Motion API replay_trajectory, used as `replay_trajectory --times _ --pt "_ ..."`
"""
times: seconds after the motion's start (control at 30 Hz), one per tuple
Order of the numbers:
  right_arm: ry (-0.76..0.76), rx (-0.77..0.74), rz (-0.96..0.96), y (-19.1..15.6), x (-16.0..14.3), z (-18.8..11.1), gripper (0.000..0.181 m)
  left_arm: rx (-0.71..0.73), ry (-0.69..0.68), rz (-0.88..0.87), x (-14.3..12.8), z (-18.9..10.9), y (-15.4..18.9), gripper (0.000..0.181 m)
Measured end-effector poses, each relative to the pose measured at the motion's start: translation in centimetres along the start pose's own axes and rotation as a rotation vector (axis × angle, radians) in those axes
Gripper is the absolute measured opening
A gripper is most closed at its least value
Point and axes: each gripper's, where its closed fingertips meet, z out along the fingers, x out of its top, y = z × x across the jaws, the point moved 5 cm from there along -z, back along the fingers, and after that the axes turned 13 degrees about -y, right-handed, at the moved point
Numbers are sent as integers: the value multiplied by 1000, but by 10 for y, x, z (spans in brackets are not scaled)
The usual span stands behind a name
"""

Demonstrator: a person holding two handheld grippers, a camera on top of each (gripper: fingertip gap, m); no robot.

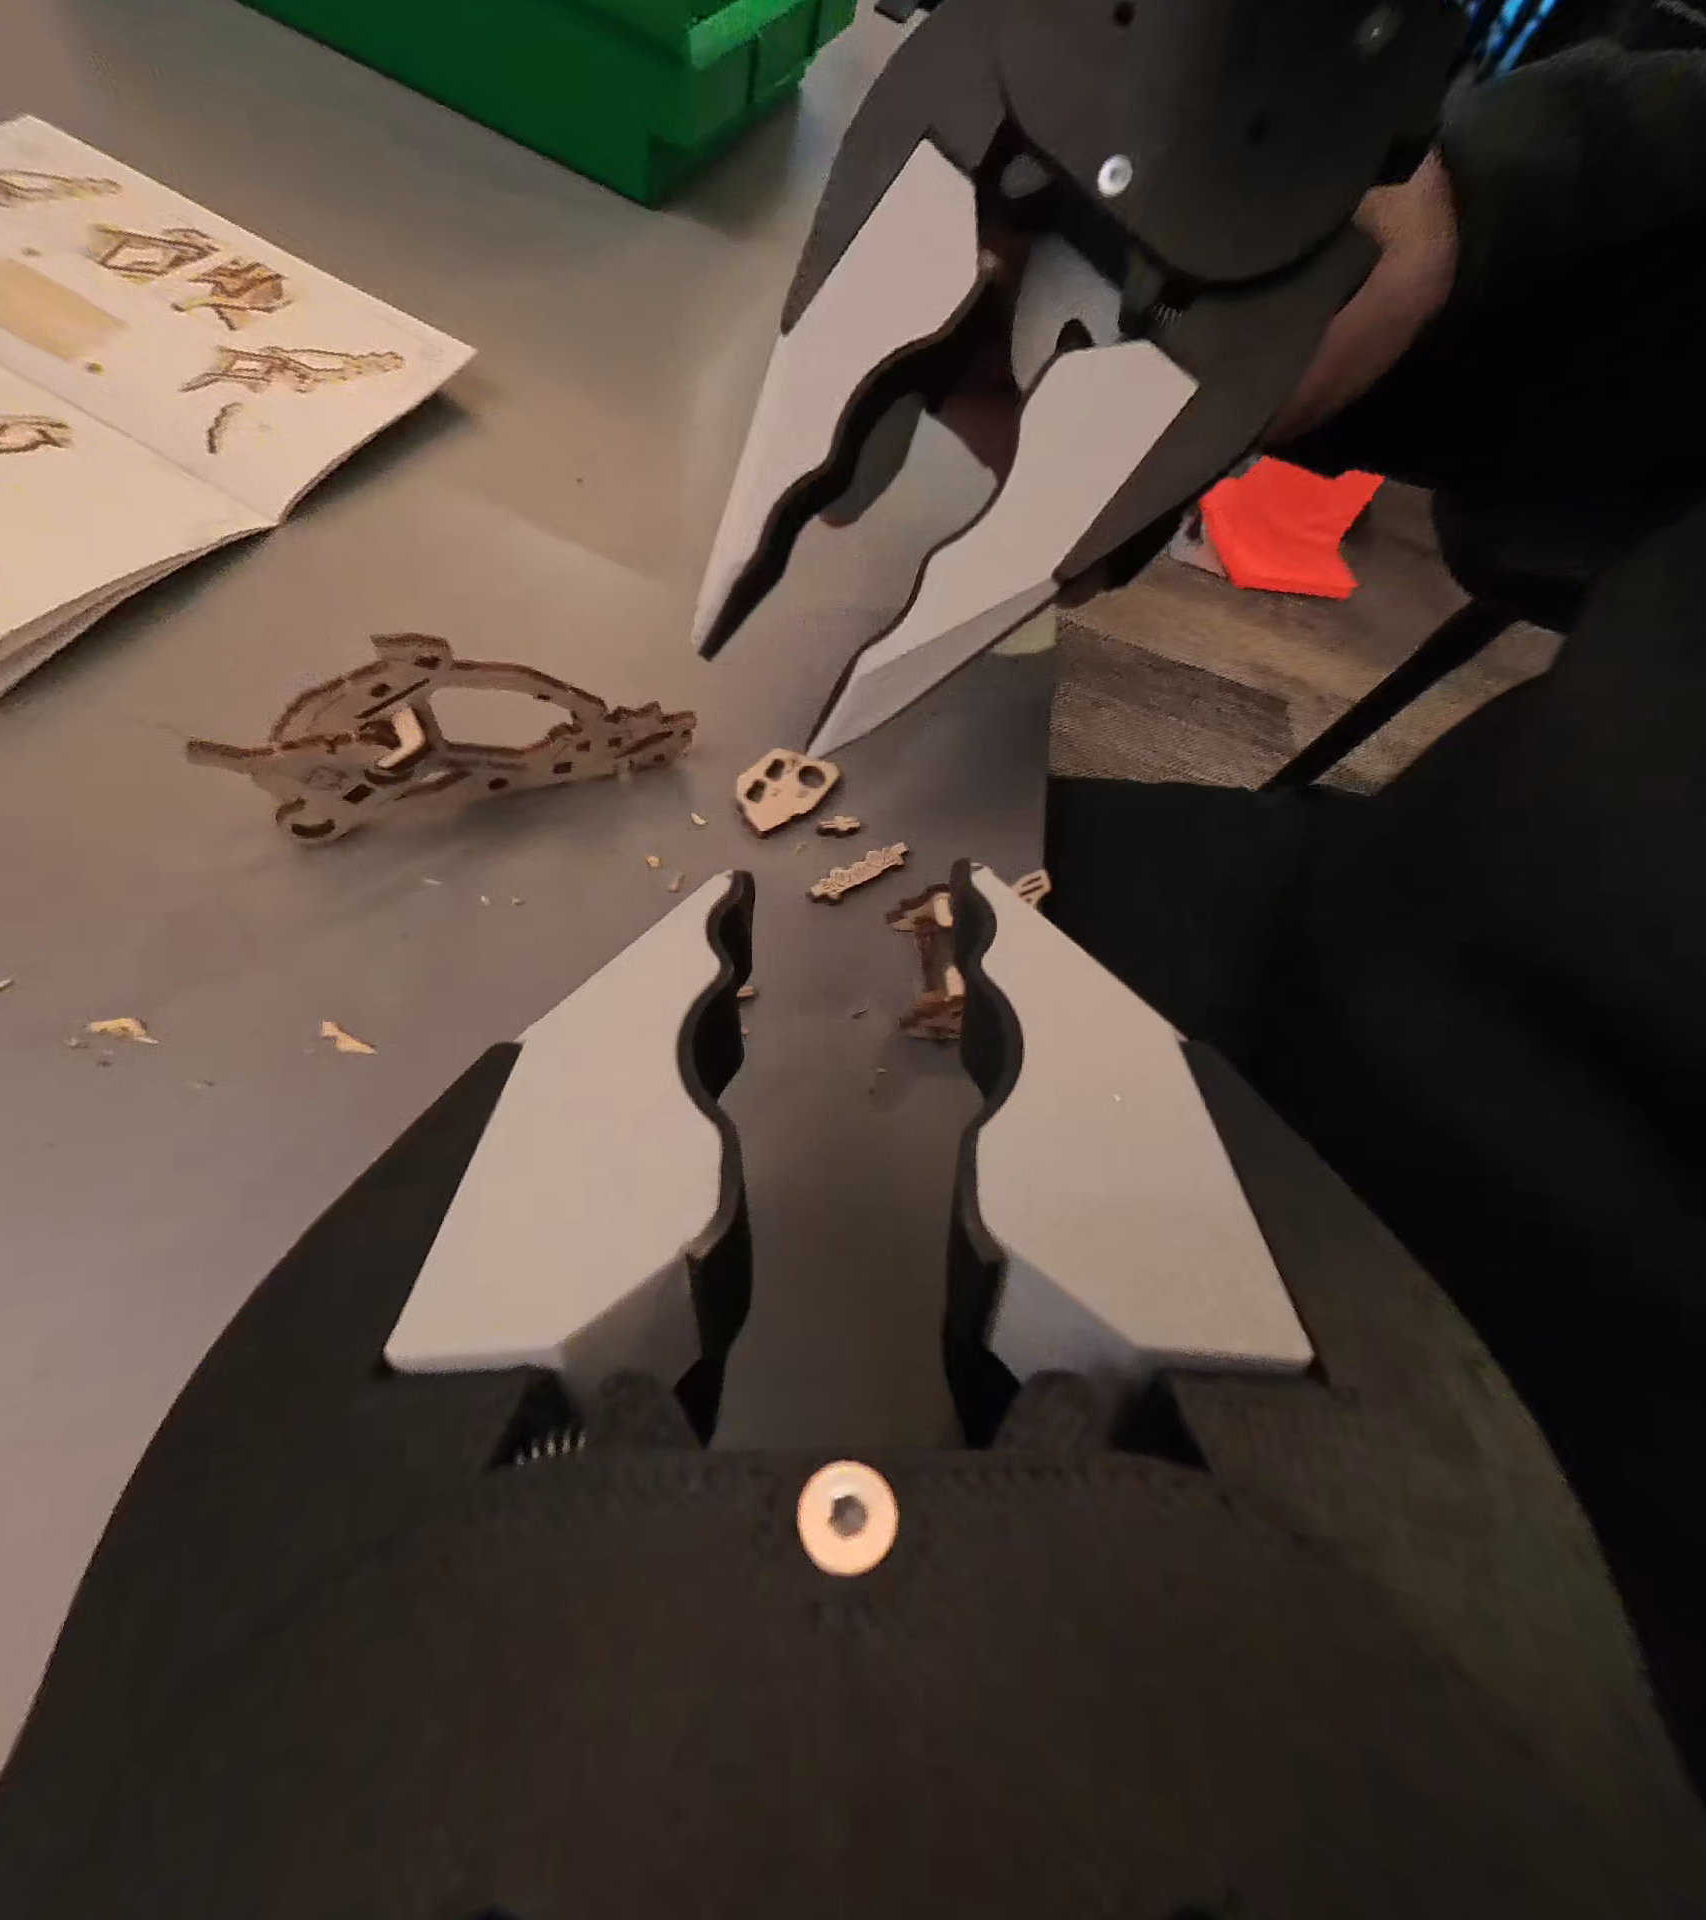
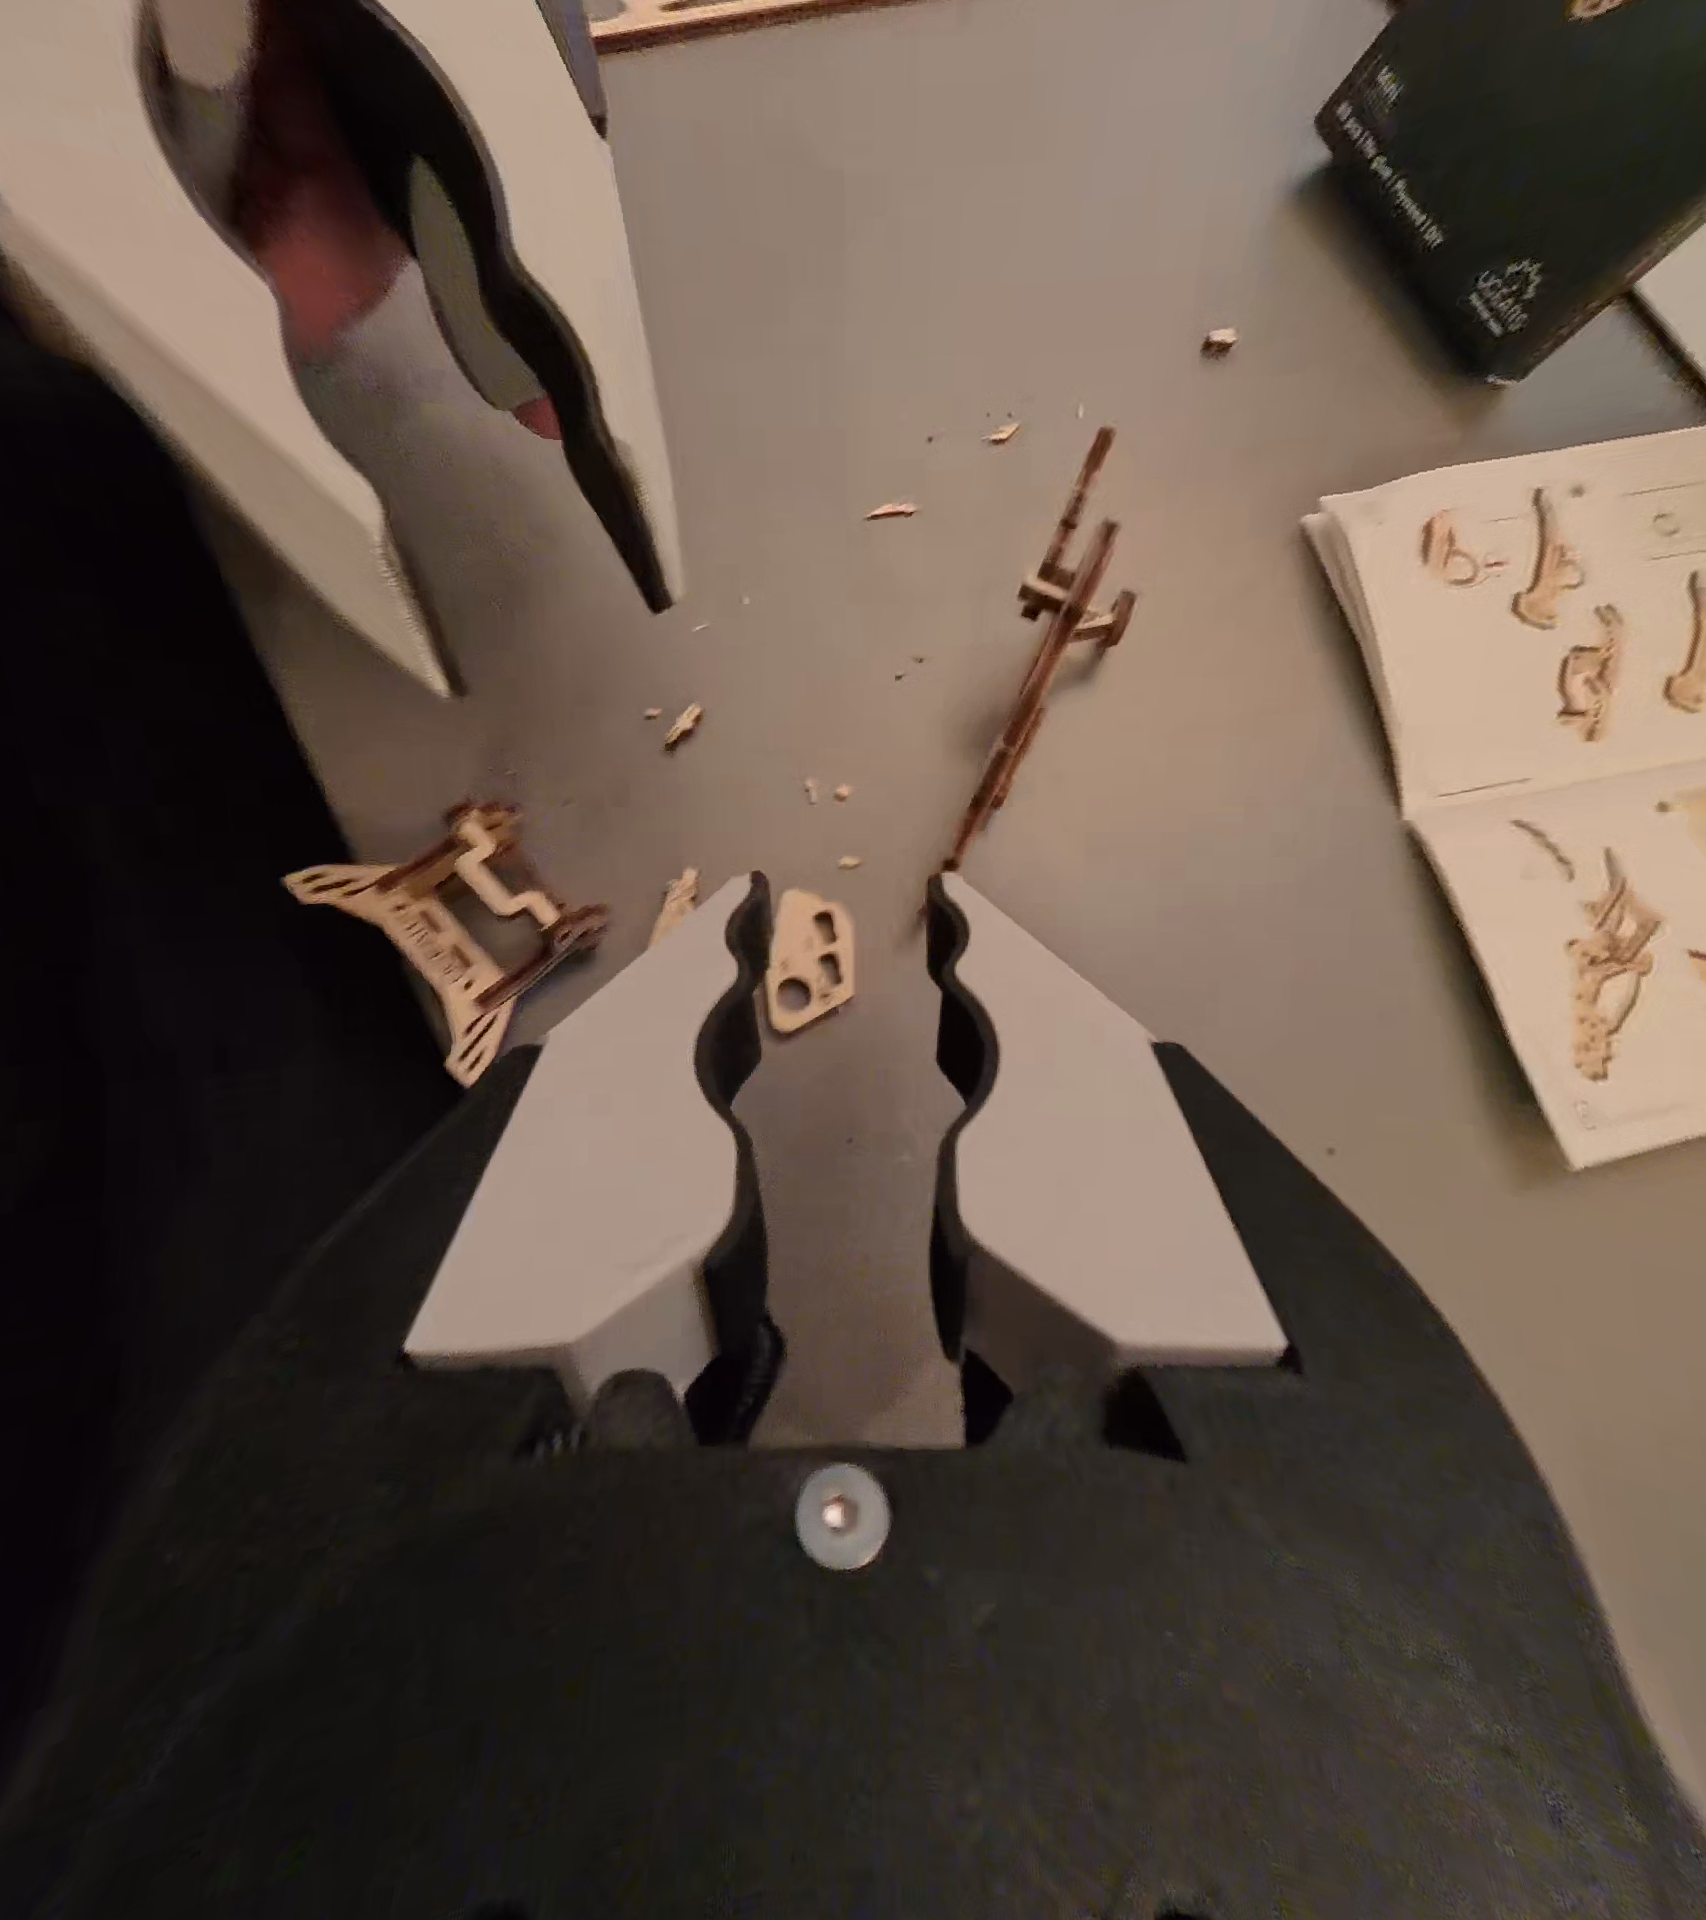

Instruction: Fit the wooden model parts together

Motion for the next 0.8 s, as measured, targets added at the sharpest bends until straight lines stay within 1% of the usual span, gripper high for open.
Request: replay_trajectory --times 0.03,0.1,0.2,0.23,0.27,0.3,0.37,0.43,0.5,0.57,0.63,0.67,0.73,0.8 --pt "-9 -31 -5 4 2 5 31 22 -6 8 1 -1 -4 36" --pt "-34 -93 -20 14 4 17 25 64 -11 15 3 -3 -12 34" --pt "-48 -103 -27 22 6 32 17 114 -9 -5 4 -6 -26 35" --pt "-38 -92 -26 23 8 34 4 132 -2 -10 5 -8 -30 36" --pt "-29 -73 -20 25 9 36 3 151 7 -18 6 -10 -35 38" --pt "-24 -41 -14 25 10 36 1 173 13 -28 7 -11 -41 39" --pt "-11 72 6 25 9 34 0 199 23 -40 10 -14 -50 41" --pt "-3 172 73 31 5 31 0 234 30 -49 13 -14 -60 48" --pt "-6 328 135 34 -1 28 1 234 17 -46 15 -10 -66 52" --pt "4 441 172 39 -7 25 0 235 0 -37 16 -3 -73 55" --pt "19 535 175 42 -11 21 0 218 -16 -5 19 6 -77 55" --pt "31 546 182 46 -11 20 0 210 -29 5 21 11 -79 53" --pt "71 603 181 50 -10 15 1 116 -38 28 24 20 -74 44" --pt "106 648 168 52 -7 9 1 84 -44 22 27 29 -73 40"
